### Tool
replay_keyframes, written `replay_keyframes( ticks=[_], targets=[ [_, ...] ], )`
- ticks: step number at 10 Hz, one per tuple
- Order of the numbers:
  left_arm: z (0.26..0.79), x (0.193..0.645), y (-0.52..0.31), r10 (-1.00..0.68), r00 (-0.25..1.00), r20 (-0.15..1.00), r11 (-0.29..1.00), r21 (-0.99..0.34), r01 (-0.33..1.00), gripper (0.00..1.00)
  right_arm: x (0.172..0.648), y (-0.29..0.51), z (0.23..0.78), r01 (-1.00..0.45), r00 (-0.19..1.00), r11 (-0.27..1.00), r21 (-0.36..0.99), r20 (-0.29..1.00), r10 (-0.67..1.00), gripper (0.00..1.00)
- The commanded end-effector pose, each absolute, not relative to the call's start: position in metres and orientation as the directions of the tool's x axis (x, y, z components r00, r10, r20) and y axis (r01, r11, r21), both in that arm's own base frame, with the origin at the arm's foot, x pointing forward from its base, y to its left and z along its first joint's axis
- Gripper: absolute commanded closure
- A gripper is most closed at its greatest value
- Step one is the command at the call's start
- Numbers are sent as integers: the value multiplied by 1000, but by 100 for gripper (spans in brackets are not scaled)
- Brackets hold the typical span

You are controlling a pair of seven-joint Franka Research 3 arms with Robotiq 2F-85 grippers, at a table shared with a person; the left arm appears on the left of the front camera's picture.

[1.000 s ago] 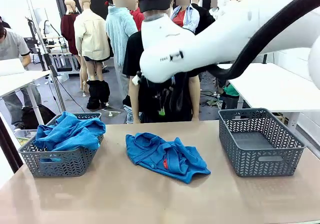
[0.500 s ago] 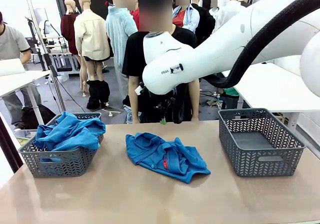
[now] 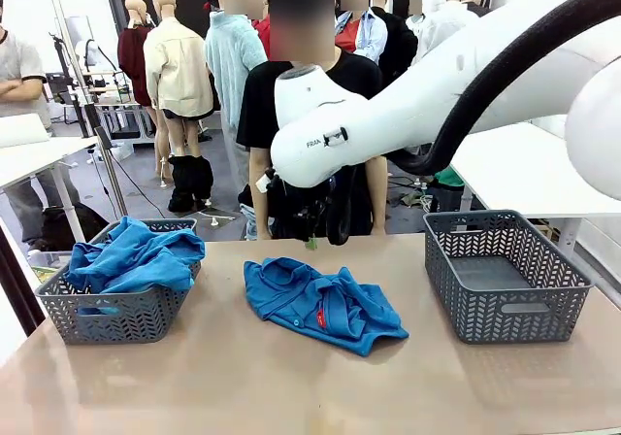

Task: Sort the tops and bottoms.
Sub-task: Lift clothes from the center of the table with your right hand.

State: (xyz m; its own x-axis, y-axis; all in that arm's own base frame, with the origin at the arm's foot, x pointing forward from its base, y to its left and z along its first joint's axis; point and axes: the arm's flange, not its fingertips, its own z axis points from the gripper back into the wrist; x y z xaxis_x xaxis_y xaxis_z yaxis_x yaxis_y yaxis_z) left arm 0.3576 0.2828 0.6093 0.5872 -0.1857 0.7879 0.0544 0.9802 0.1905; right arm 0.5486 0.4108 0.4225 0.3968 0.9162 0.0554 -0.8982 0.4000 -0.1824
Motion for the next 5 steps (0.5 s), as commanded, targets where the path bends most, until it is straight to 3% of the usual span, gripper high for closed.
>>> replay_keyframes(
  ticks=[1,5],
  targets=[
    [612,359,284,-179,589,788,981,191,42,0,573,419,396,-937,338,342,-73,59,939,0],
    [612,359,284,-179,589,788,981,191,42,0,589,421,346,-957,277,273,98,28,960,0]
  ],
)
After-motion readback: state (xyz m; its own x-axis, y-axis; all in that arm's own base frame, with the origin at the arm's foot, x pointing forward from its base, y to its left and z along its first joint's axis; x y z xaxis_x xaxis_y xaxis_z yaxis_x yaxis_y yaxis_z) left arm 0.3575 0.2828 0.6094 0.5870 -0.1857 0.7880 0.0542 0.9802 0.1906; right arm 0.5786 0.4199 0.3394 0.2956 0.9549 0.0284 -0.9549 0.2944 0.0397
